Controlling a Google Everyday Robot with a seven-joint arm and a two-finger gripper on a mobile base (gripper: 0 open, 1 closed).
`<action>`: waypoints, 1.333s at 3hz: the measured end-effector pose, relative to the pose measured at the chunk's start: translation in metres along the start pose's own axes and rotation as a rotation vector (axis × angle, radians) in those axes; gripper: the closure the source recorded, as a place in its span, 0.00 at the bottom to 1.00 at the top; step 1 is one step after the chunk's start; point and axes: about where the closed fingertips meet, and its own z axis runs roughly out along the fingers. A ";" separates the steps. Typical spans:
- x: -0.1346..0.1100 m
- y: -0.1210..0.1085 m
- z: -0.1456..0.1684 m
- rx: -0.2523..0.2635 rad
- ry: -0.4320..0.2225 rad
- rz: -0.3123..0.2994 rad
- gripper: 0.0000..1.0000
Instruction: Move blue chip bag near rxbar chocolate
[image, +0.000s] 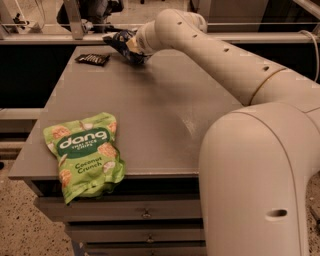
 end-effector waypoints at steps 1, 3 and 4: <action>0.002 0.009 0.014 -0.003 0.018 0.065 0.57; 0.006 0.028 0.023 -0.030 0.032 0.132 0.11; 0.002 0.028 0.017 -0.033 0.010 0.141 0.00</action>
Offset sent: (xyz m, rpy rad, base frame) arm 0.0000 0.0294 -0.0177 0.0978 0.1157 -0.0539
